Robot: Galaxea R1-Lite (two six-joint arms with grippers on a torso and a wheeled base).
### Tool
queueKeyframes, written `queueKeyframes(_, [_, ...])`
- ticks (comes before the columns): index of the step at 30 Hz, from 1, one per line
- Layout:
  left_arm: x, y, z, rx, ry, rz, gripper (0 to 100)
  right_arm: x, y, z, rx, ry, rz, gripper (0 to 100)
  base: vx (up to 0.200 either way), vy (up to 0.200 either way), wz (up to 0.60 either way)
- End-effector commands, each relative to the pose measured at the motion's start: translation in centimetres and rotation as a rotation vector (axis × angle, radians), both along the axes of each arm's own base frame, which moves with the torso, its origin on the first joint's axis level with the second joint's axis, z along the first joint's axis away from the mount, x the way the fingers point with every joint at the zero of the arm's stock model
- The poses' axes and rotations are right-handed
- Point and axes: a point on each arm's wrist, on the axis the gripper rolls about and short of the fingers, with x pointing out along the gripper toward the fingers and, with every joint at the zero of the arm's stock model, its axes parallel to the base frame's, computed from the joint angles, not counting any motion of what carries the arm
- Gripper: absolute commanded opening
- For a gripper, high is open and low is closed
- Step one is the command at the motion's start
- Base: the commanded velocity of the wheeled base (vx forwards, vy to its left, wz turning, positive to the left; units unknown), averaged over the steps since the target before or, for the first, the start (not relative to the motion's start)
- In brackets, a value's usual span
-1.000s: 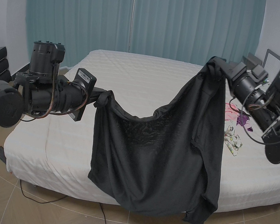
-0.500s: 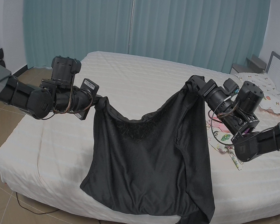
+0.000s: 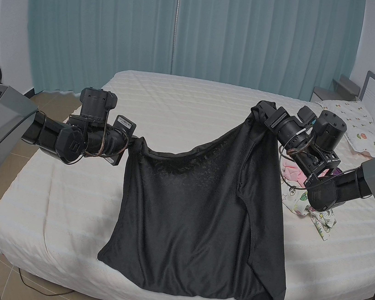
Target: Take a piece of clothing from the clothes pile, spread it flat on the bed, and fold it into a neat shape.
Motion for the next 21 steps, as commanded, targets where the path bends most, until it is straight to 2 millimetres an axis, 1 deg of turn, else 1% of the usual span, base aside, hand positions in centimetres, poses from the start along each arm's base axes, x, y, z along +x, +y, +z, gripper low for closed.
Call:
queueKeyframes(1, [0.1, 0.0, -0.2, 0.002, 0.005, 0.002, 0, 0.2, 0.2, -0.6, -0.005, 0.011, 0.0, 0, 0.2, 0.0, 0.0])
queueKeyframes(5, [0.3, 0.2, -0.3, -0.003, 0.002, 0.002, 0, 0.6, 0.4, -1.1, -0.013, 0.013, 0.0, 0, 0.2, 0.0, 0.0])
queueKeyframes(11, [0.9, 0.1, -1.4, 0.002, 0.024, 0.002, 0, 1.4, 0.4, -3.1, -0.03, 0.051, -0.012, 0, 0.2, 0.0, 0.0])
queueKeyframes(12, [0.9, 0.1, -1.5, 0.005, 0.026, 0.001, 0, 1.4, 0.4, -3.2, -0.03, 0.054, -0.013, 0, 0.0, 0.0, 0.0])
queueKeyframes(14, [1.1, 0.0, -2.1, 0.008, 0.038, 0.001, 0, 1.7, 0.5, -4.3, -0.036, 0.078, -0.025, 0, 0.0, 0.0, 0.0])
queueKeyframes(15, [1.1, 0.0, -2.3, 0.009, 0.041, 0.001, 0, 1.8, 0.5, -4.5, -0.037, 0.083, -0.028, 0, 0.0, 0.0, 0.0])
queueKeyframes(16, [1.3, 0.0, -2.8, 0.01, 0.05, 0.001, 0, 1.9, 0.6, -5.4, -0.043, 0.102, -0.029, 0, 0.0, 0.0, 0.0])
queueKeyframes(17, [1.3, 0.0, -2.9, 0.01, 0.052, 0.001, 0, 2.0, 0.6, -5.6, -0.044, 0.105, -0.031, 0, 0.0, 0.0, 0.0])
queueKeyframes(19, [1.6, -0.1, -3.6, 0.011, 0.063, 0.001, 0, 2.4, 0.7, -7.1, -0.053, 0.136, -0.038, 0, 0.0, 0.0, 0.0])
queueKeyframes(21, [1.8, -0.1, -4.1, 0.01, 0.07, 0.002, 0, 2.6, 0.7, -7.9, -0.059, 0.152, -0.041, 0, 0.0, 0.0, 0.0])
